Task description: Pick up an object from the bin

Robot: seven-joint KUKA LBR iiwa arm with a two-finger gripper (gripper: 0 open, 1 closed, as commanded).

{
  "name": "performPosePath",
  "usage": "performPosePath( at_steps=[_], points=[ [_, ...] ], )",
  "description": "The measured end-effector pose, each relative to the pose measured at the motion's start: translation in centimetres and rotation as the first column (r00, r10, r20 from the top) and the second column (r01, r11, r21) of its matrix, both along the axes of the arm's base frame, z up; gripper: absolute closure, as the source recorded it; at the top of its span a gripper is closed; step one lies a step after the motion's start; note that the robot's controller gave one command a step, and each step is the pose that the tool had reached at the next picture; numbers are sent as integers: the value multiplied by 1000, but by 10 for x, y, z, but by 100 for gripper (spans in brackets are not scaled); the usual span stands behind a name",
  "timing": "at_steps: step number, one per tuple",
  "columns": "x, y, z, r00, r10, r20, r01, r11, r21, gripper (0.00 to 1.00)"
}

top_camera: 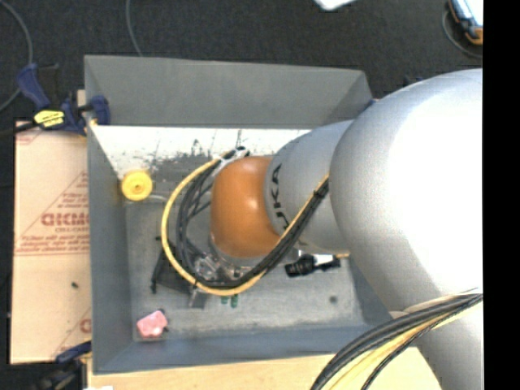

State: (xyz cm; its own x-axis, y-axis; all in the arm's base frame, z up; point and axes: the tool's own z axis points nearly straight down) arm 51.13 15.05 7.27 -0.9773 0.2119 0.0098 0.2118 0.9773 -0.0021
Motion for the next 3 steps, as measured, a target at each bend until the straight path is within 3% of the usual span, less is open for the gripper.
performPosePath(
  at_steps=[3],
  points=[
    [-1, -1, 36, 1000, -1, -2, 1, 1000, 0, 100]
  ],
)
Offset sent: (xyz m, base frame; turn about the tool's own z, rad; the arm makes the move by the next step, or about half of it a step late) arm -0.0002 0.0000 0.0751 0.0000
